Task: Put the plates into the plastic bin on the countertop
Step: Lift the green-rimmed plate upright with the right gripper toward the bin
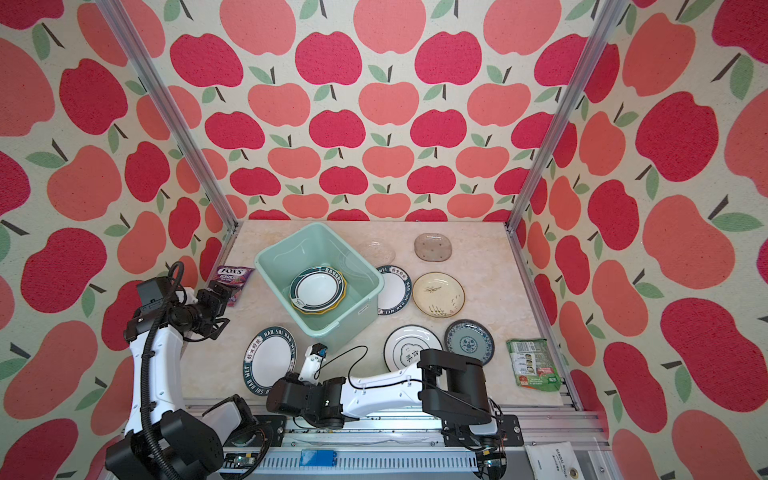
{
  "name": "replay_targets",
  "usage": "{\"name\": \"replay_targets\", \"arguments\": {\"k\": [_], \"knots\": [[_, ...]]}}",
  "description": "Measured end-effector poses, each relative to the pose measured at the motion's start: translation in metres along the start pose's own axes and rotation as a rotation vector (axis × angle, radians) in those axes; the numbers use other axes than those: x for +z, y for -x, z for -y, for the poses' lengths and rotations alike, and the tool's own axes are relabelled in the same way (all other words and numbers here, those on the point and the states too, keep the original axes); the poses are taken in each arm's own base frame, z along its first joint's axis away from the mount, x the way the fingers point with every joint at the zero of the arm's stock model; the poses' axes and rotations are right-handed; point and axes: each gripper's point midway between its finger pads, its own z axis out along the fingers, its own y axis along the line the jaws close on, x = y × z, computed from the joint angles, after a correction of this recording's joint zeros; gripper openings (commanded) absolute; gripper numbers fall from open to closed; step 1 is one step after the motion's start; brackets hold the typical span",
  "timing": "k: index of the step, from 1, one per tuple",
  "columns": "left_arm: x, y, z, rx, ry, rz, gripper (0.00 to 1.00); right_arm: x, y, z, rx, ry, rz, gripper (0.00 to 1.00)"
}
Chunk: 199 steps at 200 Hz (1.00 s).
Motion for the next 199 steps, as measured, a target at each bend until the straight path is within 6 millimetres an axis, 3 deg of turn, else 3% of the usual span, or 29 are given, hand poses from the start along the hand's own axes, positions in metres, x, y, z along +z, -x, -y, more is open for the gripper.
{"name": "replay_targets", "arguments": {"k": [64, 116, 199], "knots": [[-0.002, 0.0, 0.004, 0.004, -0.013, -0.002, 1.0, -0.056, 0.005, -0.028, -0.021, 0.01, 0.012, 0.0], [-0.005, 0.0, 0.012, 0.007, -0.038, -0.009, 1.0, -0.084, 0.018, -0.031, -0.088, -0.017, 0.055, 0.0], [-0.015, -0.009, 0.042, 0.027, -0.121, 0.0, 1.0, -0.13, 0.049, -0.062, -0.2, 0.047, 0.14, 0.0]]}}
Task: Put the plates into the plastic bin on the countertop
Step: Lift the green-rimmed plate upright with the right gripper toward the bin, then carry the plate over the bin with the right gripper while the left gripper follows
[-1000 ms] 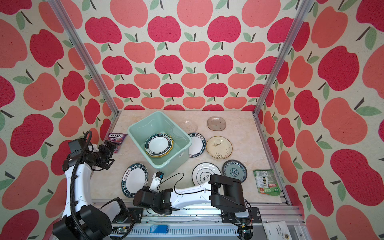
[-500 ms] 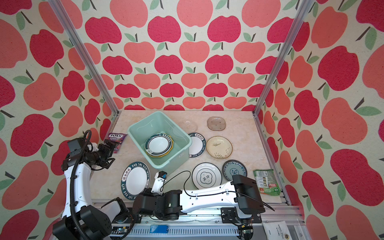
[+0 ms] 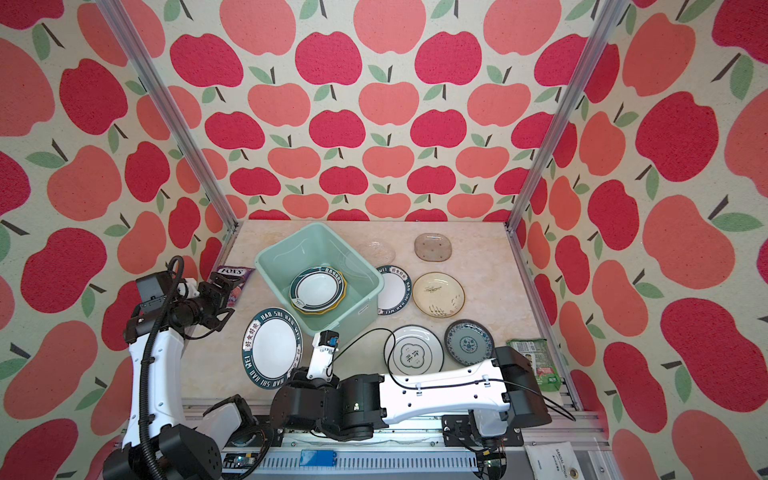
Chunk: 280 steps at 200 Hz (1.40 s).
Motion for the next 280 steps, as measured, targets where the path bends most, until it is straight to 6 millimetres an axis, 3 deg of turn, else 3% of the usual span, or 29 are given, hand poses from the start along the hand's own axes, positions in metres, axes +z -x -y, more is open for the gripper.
{"name": "replay_targets", "arguments": {"k": [58, 87, 114, 179, 220, 280], "knots": [[-0.019, -0.008, 0.045, 0.05, -0.084, 0.024, 0.99, -0.036, 0.052, -0.012, -0.051, 0.054, 0.123, 0.0], [-0.019, -0.018, 0.061, 0.076, -0.1, 0.007, 1.0, -0.05, 0.088, -0.009, -0.076, 0.054, 0.198, 0.0], [-0.009, -0.034, 0.069, 0.098, -0.087, -0.044, 0.98, -0.065, 0.128, 0.011, -0.083, 0.031, 0.281, 0.0], [0.025, -0.083, 0.063, 0.133, 0.052, -0.134, 0.79, -0.082, 0.207, 0.067, -0.109, -0.058, 0.429, 0.0], [0.046, -0.106, 0.043, 0.18, 0.19, -0.177, 0.77, -0.073, 0.222, 0.075, -0.155, -0.071, 0.427, 0.0], [0.06, -0.117, 0.018, 0.249, 0.328, -0.187, 0.6, -0.056, 0.21, 0.077, -0.165, -0.043, 0.369, 0.0]]}}
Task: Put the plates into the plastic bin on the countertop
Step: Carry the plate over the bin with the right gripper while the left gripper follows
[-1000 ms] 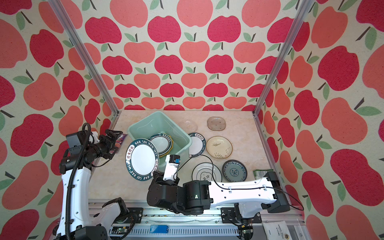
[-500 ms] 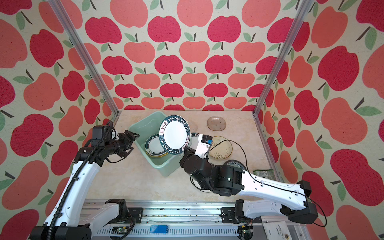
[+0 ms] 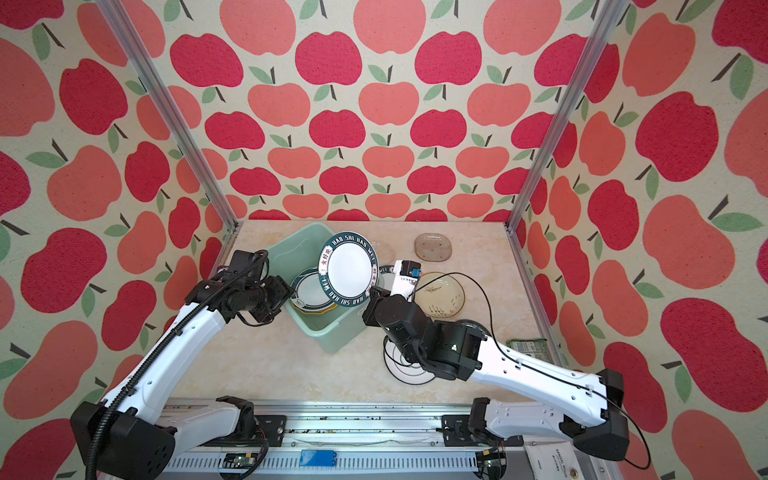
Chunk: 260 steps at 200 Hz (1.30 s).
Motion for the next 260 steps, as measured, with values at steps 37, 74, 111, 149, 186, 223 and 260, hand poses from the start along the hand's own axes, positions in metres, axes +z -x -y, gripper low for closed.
{"name": "replay_targets", "arguments": {"k": [37, 74, 111, 149, 186, 223, 260], "knots": [[0.012, 0.0, -0.01, 0.014, 0.067, -0.003, 0.41, 0.002, -0.005, 0.0, -0.001, 0.004, -0.016, 0.0], [0.02, 0.001, -0.015, 0.036, 0.103, -0.008, 0.23, 0.002, -0.005, 0.0, 0.001, 0.006, -0.015, 0.0], [0.024, 0.002, -0.016, 0.058, 0.113, -0.008, 0.05, 0.003, -0.008, 0.002, -0.001, 0.004, -0.016, 0.0], [0.021, 0.002, -0.021, 0.053, 0.112, -0.002, 0.0, 0.006, -0.011, 0.004, -0.002, 0.003, -0.017, 0.0], [0.009, 0.003, -0.038, 0.061, 0.14, -0.006, 0.0, 0.007, -0.015, 0.003, -0.002, 0.013, -0.024, 0.0], [-0.002, 0.001, -0.052, 0.094, 0.168, -0.015, 0.0, 0.007, -0.017, -0.004, -0.001, 0.046, -0.037, 0.0], [-0.008, -0.001, -0.062, 0.146, 0.196, -0.023, 0.0, 0.014, -0.026, -0.012, -0.017, 0.075, -0.067, 0.0]]}}
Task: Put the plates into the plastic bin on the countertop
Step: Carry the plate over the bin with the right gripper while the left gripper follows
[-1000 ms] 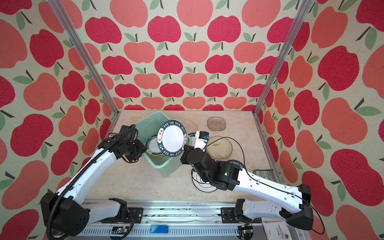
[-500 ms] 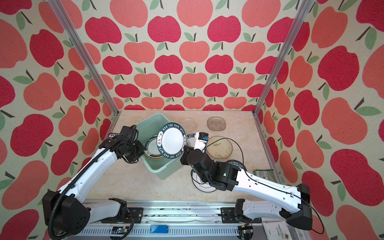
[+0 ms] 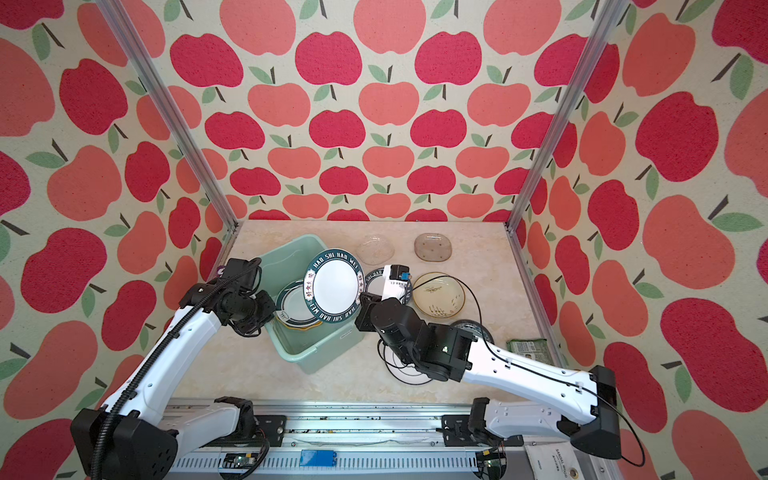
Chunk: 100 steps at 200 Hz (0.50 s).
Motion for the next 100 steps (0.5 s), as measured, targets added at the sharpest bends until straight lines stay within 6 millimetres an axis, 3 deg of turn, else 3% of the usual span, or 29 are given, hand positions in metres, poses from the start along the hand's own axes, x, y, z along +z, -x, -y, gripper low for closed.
{"name": "replay_targets", "arguments": {"k": [53, 69, 82, 100], "knots": [[-0.003, 0.0, -0.012, 0.036, 0.03, -0.003, 0.0, 0.015, -0.018, -0.005, -0.035, 0.003, -0.058, 0.0], [-0.005, -0.002, -0.016, 0.035, 0.031, -0.003, 0.16, 0.02, -0.022, -0.008, -0.04, 0.0, -0.069, 0.0], [-0.006, -0.002, -0.02, 0.034, 0.033, 0.0, 0.39, 0.025, -0.025, -0.009, -0.043, -0.006, -0.078, 0.0], [-0.015, 0.0, -0.02, 0.027, 0.004, 0.039, 0.49, 0.033, -0.03, -0.012, -0.049, -0.015, -0.094, 0.0]]}}
